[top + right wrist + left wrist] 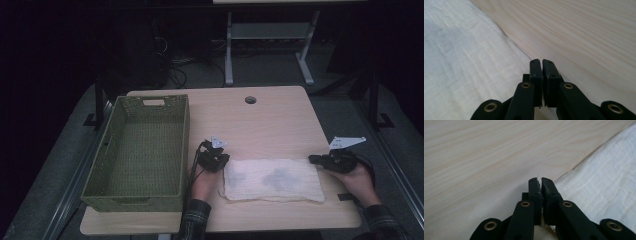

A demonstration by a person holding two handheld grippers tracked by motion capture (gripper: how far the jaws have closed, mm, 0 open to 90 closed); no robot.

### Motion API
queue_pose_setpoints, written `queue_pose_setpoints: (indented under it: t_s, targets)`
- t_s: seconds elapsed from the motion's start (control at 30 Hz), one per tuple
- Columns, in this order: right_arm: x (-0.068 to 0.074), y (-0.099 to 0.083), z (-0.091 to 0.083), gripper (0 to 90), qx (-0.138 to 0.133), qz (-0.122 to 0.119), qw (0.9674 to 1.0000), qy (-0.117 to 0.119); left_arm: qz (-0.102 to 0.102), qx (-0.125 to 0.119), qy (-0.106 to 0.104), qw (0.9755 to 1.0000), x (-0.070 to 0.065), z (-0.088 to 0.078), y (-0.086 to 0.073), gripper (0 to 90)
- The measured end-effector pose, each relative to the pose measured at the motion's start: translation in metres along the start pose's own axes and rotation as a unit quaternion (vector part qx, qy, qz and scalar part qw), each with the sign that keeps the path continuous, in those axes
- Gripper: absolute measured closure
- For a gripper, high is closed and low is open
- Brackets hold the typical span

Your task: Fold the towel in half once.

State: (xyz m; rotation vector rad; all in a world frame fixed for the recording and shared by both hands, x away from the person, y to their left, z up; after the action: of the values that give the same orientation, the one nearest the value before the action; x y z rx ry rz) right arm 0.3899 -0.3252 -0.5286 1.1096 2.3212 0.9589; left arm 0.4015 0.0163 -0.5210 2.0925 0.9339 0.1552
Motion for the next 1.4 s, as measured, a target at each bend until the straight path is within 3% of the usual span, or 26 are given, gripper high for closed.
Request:
queue_pose_setpoints:
  t_s: [0.3,0.5,0.8,0.93,1.1,1.4]
  targets:
    - [-0.029,0.028,0.008,87.0,-0.023,0.016,0.9992,-0.03,0.011,-0.046,0.032,0.9984,0.019,0.0,0.033,86.7]
    - [-0.039,0.04,0.014,87.0,-0.037,0.023,0.9984,-0.036,0.006,-0.057,0.037,0.9977,0.03,0.0,0.042,86.8]
    - [-0.031,0.037,-0.006,86.9,-0.053,0.024,0.9981,-0.021,0.01,-0.07,0.025,0.9972,0.012,-0.016,0.04,86.8]
    - [-0.019,0.032,-0.019,86.9,-0.059,0.017,0.998,-0.015,0.018,-0.078,0.026,0.9965,0.003,-0.025,0.037,86.7]
    - [-0.011,0.023,-0.024,86.8,-0.052,0.008,0.9985,-0.011,0.032,-0.08,0.023,0.9961,-0.005,-0.03,0.029,86.7]
    - [0.0,0.01,-0.034,86.8,-0.049,0.004,0.9988,-0.002,0.035,-0.085,0.021,0.9955,-0.018,-0.037,0.017,86.7]
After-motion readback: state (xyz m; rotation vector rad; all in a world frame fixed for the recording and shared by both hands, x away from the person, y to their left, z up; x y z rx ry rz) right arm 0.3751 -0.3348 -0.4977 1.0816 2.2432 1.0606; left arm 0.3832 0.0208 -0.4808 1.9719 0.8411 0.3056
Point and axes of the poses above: each handheld gripper's, and its own axes: z roughly forward along the jaws, y roughly out of its top, x roughly to its left, the point moved 8 cm from there along z, roughly forward along the jaws, and after that the axes turned 10 degrees about -y, right-handed, at the moved point
